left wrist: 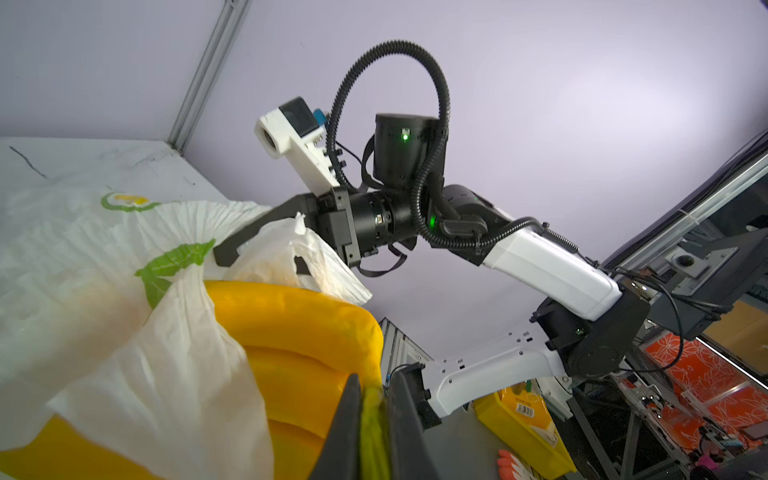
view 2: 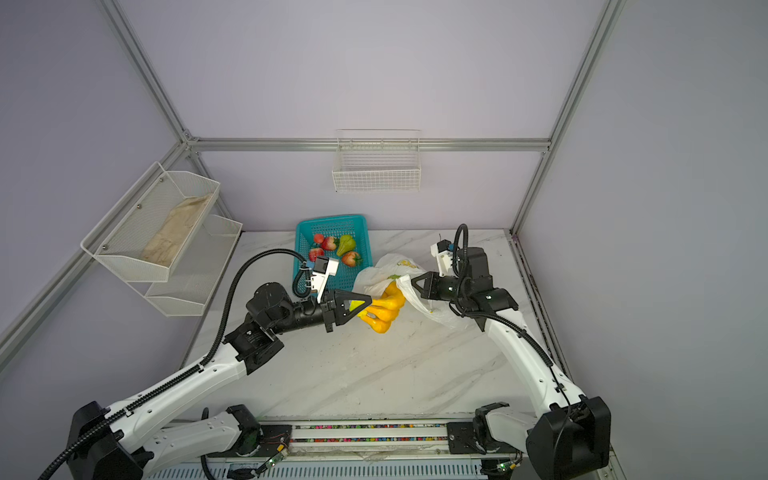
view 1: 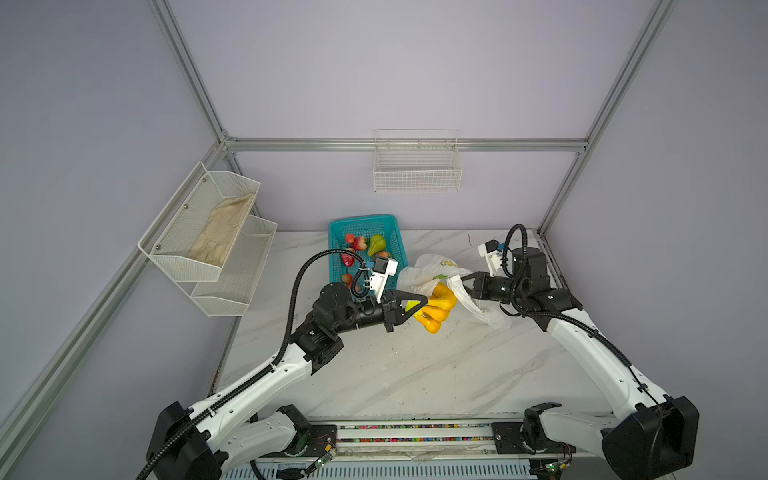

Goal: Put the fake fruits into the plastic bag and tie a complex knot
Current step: 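Lift the bananas out of the basket with left gripper toward the bag opening, then lower the bananas into the bag with left gripper while right gripper holds it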

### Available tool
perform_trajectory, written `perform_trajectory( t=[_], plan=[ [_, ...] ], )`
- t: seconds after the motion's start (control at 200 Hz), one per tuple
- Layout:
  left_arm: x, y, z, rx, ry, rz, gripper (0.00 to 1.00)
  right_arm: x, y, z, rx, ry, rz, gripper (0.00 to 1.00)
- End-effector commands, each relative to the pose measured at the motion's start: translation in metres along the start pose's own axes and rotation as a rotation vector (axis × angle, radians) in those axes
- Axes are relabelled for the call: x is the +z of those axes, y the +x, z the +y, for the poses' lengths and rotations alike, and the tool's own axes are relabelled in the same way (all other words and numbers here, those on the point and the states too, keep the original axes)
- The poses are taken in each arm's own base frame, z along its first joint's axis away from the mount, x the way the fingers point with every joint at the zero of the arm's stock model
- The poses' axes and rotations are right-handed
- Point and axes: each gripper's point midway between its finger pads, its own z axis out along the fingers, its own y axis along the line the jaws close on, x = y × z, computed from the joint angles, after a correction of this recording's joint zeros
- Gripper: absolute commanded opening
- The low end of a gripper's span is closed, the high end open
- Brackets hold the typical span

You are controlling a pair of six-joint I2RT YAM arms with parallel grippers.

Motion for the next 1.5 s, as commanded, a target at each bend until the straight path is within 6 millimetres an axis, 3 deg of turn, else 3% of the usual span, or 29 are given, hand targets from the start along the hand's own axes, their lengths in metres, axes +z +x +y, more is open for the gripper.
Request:
perform_trajectory(
  t=[0.0,0.39,0.61,0.76,0.99,1.21,1.345,1.495],
  plan=[
    [-0.005,-0.014,-0.011,0.013,0.074,-0.048,0.0,-0.006,0.002,0.013,-0.041,-0.054,0.011,0.05],
    [-0.025,-0.037,0.047,-0.114,-0.06,-0.213,0.0,-0.003,0.0,0.035,-0.021,-0.194,0.027,0.05],
    [-0.008,-0.032,0.065,-0.152,-0.078,-0.176,0.0,-0.007,-0.006,0.048,0.041,-0.281,-0.015,0.05],
    [0.001,-0.025,0.088,-0.22,-0.136,-0.205,0.0,-0.009,-0.003,0.05,0.053,-0.299,-0.017,0.04],
    [0.023,-0.005,0.113,-0.264,-0.25,-0.191,0.0,-0.006,0.005,0.043,0.069,-0.29,-0.015,0.04],
    [0.041,0.006,0.124,-0.169,-0.363,-0.128,0.0,0.0,0.008,0.023,0.049,-0.173,-0.005,0.05],
    [0.035,0.004,0.133,-0.168,-0.419,-0.162,0.0,0.002,0.006,0.005,0.014,-0.055,-0.005,0.05],
    [0.019,-0.015,0.129,-0.177,-0.419,-0.266,0.0,0.005,0.012,-0.017,-0.018,0.057,0.021,0.05]
  ],
)
